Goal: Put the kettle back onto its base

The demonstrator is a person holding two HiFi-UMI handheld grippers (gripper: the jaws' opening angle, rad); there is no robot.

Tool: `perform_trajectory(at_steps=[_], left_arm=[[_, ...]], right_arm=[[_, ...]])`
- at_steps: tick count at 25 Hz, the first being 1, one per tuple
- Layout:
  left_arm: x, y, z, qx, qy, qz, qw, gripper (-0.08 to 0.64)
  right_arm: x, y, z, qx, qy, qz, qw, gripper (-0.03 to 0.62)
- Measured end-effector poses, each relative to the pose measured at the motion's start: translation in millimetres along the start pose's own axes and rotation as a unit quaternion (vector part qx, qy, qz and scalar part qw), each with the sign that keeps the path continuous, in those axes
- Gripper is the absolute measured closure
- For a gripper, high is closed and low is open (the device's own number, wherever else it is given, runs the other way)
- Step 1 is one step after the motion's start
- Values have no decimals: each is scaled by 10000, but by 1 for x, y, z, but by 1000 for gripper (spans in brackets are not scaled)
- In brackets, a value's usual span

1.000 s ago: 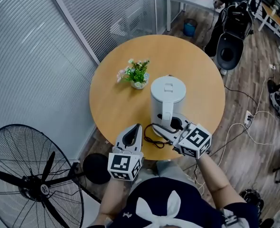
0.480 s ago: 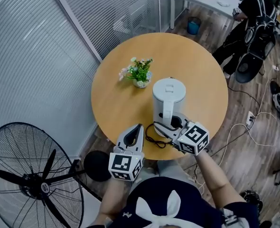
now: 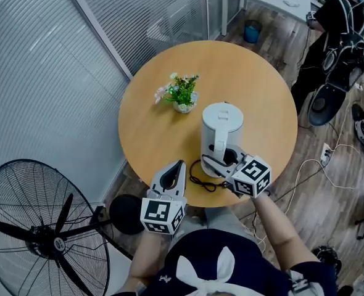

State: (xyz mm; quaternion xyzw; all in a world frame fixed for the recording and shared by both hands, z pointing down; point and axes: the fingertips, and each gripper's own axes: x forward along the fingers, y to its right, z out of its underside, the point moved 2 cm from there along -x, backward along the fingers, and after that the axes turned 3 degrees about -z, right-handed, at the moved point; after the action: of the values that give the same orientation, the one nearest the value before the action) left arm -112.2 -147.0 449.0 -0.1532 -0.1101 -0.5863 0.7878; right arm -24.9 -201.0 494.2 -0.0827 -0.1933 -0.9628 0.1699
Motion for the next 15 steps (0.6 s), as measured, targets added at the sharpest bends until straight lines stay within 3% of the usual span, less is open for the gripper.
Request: perform_trajectory(at_steps=[15], left_arm=[[-2,-2,5,-39,-68,45,10000,538]], right_arm=[[1,0,17,-4,-34,77,10000,431]])
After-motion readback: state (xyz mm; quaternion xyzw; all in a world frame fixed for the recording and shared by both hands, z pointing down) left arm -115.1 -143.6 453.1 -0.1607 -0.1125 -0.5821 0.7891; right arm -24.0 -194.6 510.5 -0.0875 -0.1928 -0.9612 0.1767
